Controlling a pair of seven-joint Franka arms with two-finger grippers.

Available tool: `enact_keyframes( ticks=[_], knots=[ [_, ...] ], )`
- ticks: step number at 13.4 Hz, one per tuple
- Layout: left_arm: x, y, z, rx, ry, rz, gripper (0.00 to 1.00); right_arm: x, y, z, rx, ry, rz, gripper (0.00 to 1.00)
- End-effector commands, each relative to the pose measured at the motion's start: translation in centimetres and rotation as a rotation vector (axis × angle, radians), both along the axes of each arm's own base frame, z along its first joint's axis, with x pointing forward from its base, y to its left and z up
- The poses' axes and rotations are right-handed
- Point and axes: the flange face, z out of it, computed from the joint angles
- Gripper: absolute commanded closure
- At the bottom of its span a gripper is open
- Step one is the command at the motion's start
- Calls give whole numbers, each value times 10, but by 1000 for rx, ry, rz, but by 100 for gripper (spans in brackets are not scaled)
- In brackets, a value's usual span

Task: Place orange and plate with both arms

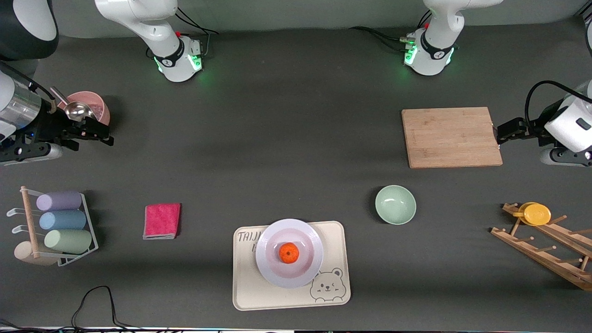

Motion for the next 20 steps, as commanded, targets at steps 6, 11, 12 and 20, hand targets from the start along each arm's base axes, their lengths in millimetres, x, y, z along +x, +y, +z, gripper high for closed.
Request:
enact_keyframes(
  ticks=[6, 11, 12, 20],
  knots=[
    [-5, -2, 5, 11, 1, 3, 0, -22, 17, 9, 16, -22, 8, 0],
    [-5, -3, 7, 9, 0, 15, 0, -22, 13, 12, 13, -26, 4, 0],
    [-5, -3, 7, 9, 0, 14, 0, -22, 12, 12, 13, -27, 1, 0],
    [-6, -2, 6, 9, 3, 14, 0, -22, -13, 13, 15, -28, -31, 0]
  ],
)
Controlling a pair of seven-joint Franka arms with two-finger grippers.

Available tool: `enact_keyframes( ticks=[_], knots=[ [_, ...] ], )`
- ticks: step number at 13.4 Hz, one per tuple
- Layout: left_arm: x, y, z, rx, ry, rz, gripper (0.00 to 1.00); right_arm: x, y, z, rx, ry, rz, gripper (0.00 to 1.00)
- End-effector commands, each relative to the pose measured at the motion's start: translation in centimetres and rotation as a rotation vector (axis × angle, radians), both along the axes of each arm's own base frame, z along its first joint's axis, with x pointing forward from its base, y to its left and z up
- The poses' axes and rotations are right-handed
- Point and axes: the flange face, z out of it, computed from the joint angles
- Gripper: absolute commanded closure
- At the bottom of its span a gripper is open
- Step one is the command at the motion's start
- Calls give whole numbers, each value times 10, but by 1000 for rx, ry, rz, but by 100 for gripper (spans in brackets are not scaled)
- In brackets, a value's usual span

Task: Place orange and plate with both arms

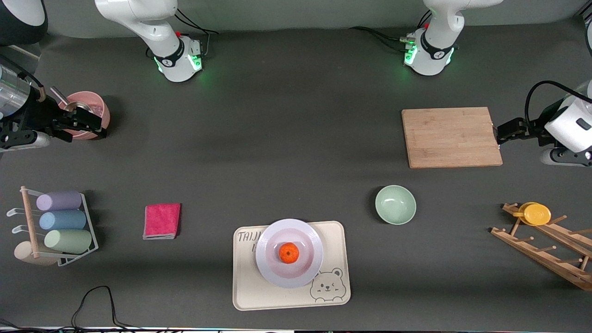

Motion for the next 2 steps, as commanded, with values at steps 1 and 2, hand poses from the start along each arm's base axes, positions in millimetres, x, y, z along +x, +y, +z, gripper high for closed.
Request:
enact_keyframes(
  ticks=[1, 2],
  knots=[
    [-6, -2, 6, 8, 3, 9, 0, -7, 3, 6, 4, -16, 0, 0],
    [-6, -2, 6, 8, 3, 9, 0, -8, 3, 8, 5, -17, 0, 0]
  ],
)
